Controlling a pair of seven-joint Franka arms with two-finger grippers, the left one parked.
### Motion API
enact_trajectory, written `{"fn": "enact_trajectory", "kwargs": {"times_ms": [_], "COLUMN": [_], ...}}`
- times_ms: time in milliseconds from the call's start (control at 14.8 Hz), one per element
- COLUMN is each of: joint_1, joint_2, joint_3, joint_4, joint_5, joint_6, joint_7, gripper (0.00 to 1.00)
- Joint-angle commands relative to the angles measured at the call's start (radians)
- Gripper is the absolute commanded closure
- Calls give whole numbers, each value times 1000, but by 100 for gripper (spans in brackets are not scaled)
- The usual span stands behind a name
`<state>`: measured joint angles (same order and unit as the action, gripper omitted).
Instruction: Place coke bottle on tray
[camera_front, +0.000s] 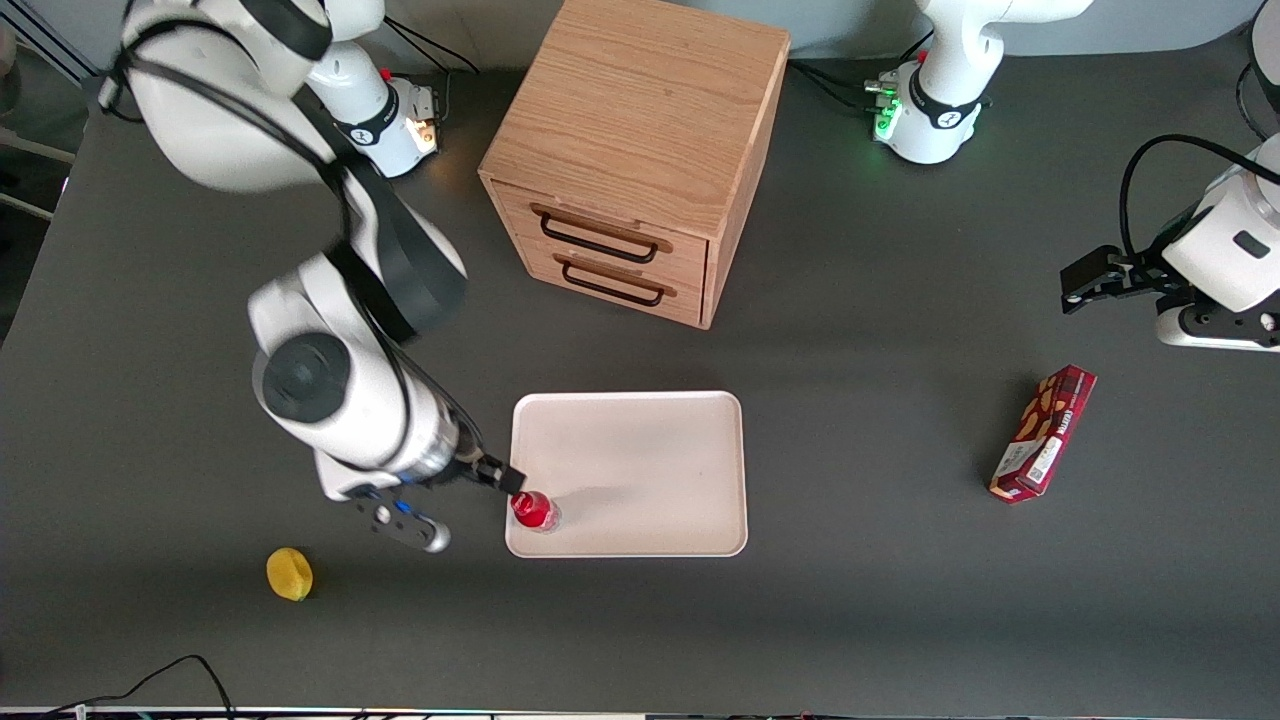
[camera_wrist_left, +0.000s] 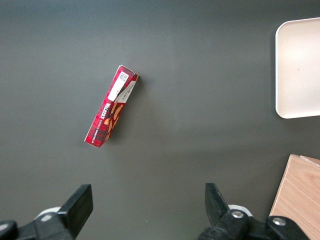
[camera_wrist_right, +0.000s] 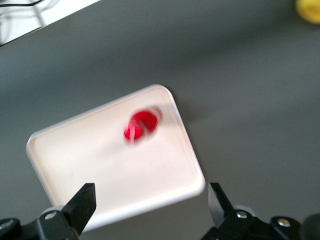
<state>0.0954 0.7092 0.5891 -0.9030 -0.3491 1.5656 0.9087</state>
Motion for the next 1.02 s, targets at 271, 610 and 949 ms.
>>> {"fn": "enact_trajectory", "kwargs": {"times_ms": [271, 610, 949], "joint_1": [-155, -154, -144], "joint_2": [-744, -1057, -1056], "joint_3": [-254, -437, -437], "joint_4": [-567, -1040, -1024], "joint_5": [367, 395, 397], "joint_6": [-181, 12, -12], "joint_7": [-492, -740, -714], "gripper": [0, 0, 0]}}
